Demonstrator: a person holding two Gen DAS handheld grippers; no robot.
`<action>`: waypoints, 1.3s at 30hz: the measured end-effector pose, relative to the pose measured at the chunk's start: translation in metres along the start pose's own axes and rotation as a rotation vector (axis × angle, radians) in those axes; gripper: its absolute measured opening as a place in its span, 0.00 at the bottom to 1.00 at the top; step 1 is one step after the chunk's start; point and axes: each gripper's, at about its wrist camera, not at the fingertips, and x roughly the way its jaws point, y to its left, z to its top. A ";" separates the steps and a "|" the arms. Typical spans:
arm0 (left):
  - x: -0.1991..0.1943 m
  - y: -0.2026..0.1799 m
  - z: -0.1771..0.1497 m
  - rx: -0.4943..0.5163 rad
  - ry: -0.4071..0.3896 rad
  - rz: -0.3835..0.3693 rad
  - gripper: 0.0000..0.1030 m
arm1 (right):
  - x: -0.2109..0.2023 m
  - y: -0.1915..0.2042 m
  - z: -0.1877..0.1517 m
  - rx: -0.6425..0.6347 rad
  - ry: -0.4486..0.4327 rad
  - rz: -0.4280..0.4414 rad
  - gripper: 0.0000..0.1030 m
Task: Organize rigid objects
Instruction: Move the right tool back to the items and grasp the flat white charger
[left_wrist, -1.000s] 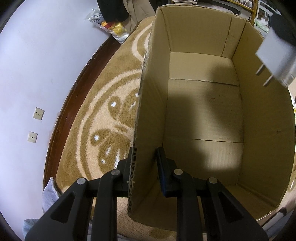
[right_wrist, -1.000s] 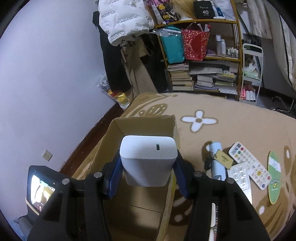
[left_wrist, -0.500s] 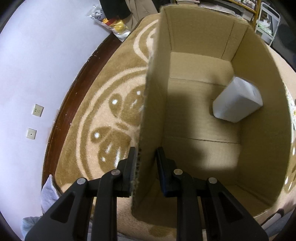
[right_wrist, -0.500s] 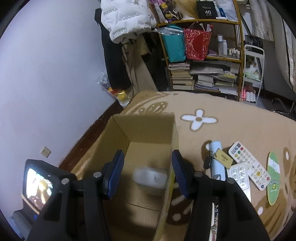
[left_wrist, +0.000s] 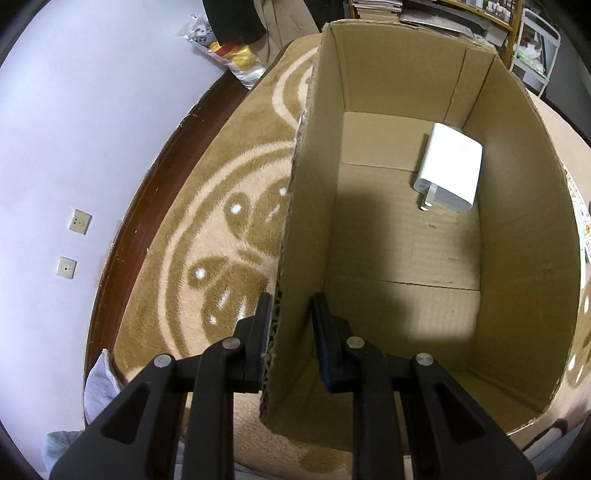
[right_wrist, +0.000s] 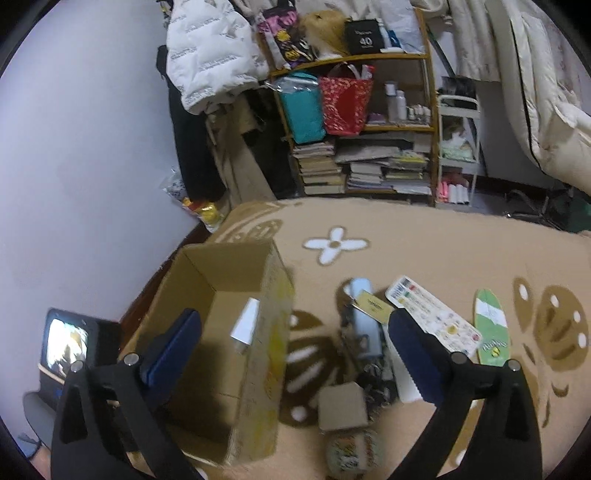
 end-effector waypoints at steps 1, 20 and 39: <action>0.000 0.000 0.000 0.000 0.000 0.000 0.20 | 0.000 -0.004 -0.003 0.002 0.009 -0.007 1.00; 0.000 0.003 0.001 0.000 0.000 0.002 0.21 | 0.029 -0.020 -0.071 -0.166 0.128 -0.139 0.92; 0.000 0.001 0.000 0.004 0.002 0.006 0.21 | 0.079 -0.029 -0.098 -0.142 0.235 -0.078 0.64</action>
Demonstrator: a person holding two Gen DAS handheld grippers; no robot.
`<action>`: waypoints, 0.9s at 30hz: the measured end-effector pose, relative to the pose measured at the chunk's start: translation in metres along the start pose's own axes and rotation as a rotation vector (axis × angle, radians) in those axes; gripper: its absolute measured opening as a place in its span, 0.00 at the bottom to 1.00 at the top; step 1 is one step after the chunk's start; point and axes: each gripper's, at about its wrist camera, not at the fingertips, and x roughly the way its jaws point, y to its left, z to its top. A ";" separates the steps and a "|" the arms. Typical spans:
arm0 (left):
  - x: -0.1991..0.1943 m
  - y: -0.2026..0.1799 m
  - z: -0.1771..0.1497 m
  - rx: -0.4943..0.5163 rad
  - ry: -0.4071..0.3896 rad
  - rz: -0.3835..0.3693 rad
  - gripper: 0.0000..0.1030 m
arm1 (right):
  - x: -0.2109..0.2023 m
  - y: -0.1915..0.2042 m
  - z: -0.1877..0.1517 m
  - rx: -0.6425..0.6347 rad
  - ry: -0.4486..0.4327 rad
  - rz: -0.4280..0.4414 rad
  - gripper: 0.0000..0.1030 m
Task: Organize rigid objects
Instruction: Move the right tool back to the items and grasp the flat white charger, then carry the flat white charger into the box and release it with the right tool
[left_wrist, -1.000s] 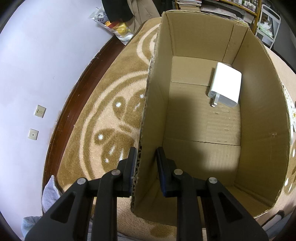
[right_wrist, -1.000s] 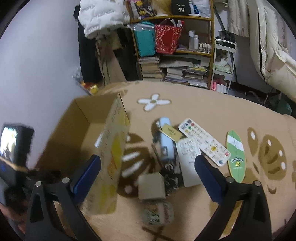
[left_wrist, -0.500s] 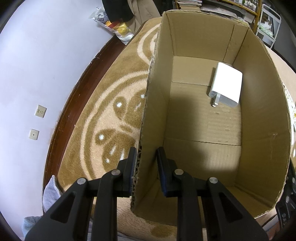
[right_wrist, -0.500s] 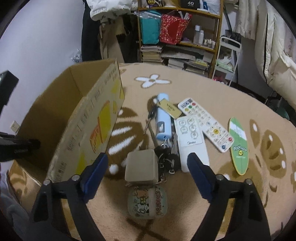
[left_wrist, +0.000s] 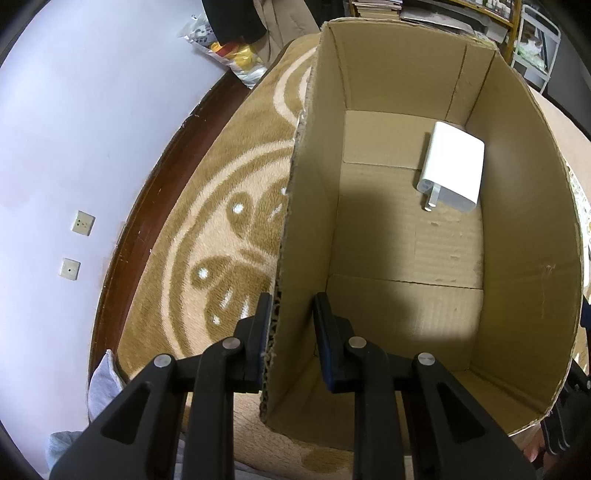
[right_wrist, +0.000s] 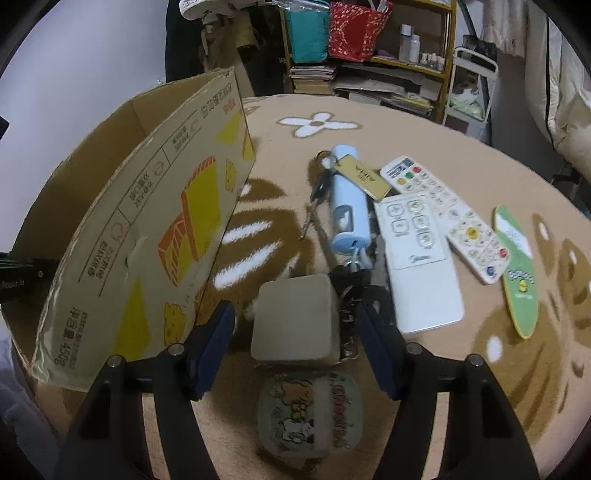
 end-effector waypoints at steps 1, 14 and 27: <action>0.000 0.000 0.000 -0.001 0.001 -0.001 0.21 | 0.002 0.000 0.000 -0.001 0.002 0.000 0.54; 0.000 0.000 0.000 -0.002 0.006 -0.002 0.21 | -0.009 0.000 0.004 0.017 -0.032 0.004 0.50; 0.001 0.000 -0.002 0.002 0.008 0.001 0.21 | -0.061 0.016 0.040 0.014 -0.168 0.031 0.50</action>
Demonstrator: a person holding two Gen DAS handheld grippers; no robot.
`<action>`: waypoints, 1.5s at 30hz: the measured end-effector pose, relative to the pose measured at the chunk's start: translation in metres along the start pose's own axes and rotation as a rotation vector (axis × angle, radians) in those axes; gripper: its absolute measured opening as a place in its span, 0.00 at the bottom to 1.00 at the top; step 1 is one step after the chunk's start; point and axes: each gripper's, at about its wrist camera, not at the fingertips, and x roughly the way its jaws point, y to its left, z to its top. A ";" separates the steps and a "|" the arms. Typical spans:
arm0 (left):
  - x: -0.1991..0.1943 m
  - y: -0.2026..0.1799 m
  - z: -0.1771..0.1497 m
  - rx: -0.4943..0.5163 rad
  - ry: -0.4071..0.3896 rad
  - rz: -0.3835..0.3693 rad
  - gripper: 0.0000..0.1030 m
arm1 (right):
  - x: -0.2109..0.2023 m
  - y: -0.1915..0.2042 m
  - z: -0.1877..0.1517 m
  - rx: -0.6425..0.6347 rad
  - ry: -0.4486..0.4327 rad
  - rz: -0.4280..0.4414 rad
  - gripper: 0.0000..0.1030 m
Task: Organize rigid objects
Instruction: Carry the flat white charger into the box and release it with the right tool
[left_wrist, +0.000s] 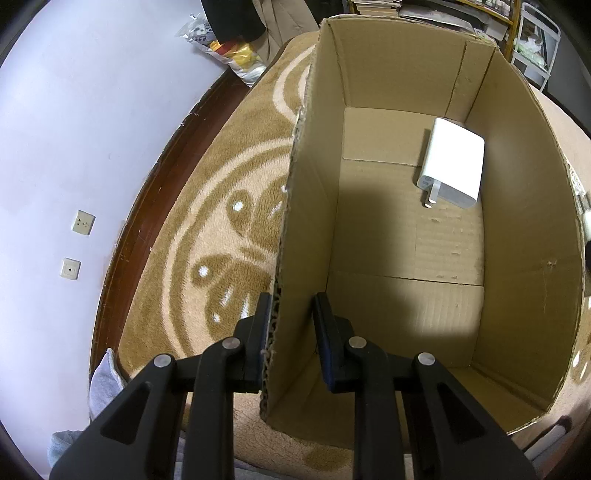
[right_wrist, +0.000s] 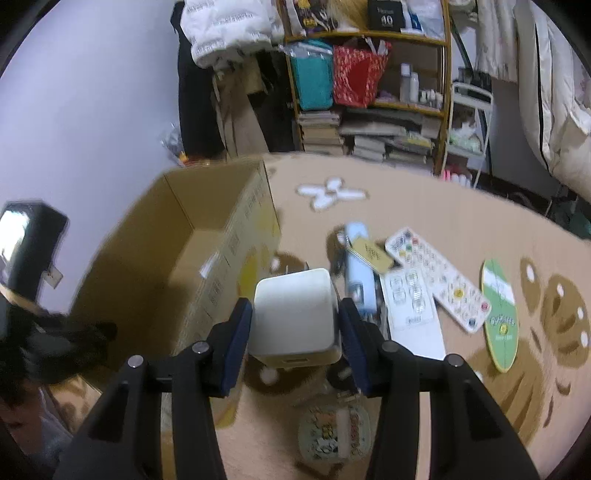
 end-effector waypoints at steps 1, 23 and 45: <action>0.000 0.000 0.000 -0.001 0.000 -0.001 0.21 | -0.003 0.003 0.004 -0.007 -0.006 -0.007 0.50; 0.000 0.004 0.002 -0.010 0.009 -0.011 0.21 | -0.020 0.068 0.053 -0.012 -0.114 0.137 0.50; 0.008 0.003 -0.002 -0.002 0.017 -0.005 0.21 | 0.008 0.066 0.041 -0.037 -0.049 0.143 0.45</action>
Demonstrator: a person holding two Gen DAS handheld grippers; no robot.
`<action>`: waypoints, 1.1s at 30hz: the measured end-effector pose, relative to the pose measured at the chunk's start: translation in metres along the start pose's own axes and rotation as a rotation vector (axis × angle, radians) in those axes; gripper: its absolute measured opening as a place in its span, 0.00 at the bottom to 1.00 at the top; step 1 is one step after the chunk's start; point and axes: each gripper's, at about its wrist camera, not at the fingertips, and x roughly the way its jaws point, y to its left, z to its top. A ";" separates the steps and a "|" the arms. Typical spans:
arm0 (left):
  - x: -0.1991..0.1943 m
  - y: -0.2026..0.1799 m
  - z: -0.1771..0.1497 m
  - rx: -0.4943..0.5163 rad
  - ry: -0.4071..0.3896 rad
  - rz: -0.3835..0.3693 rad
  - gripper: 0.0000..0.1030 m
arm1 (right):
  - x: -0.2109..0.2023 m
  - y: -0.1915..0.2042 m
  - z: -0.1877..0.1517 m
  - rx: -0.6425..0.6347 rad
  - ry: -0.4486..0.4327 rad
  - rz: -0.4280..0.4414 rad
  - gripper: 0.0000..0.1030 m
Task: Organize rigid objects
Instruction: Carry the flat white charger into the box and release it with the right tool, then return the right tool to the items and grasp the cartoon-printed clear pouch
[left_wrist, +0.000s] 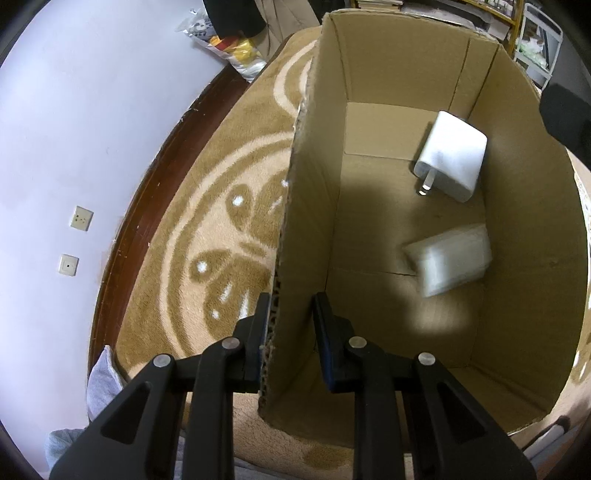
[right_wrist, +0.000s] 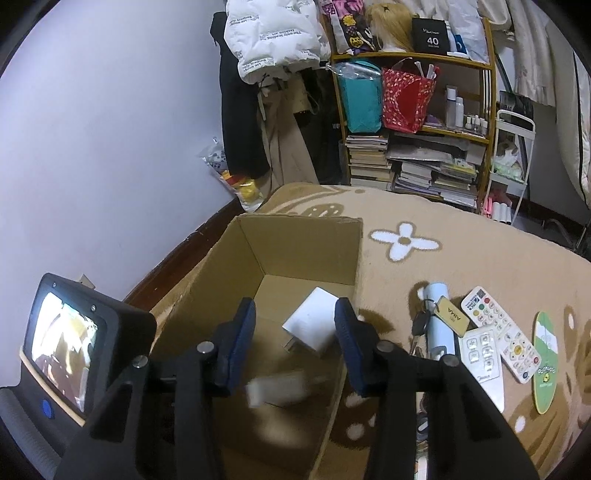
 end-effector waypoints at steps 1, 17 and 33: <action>0.001 0.000 -0.001 -0.002 -0.001 0.000 0.21 | -0.002 0.000 0.000 -0.001 -0.004 0.001 0.45; 0.005 0.002 -0.002 0.001 0.002 0.002 0.22 | -0.038 -0.023 0.000 0.013 -0.047 -0.073 0.81; 0.004 0.004 -0.001 0.001 0.004 0.001 0.22 | -0.053 -0.063 -0.037 0.101 0.016 -0.135 1.00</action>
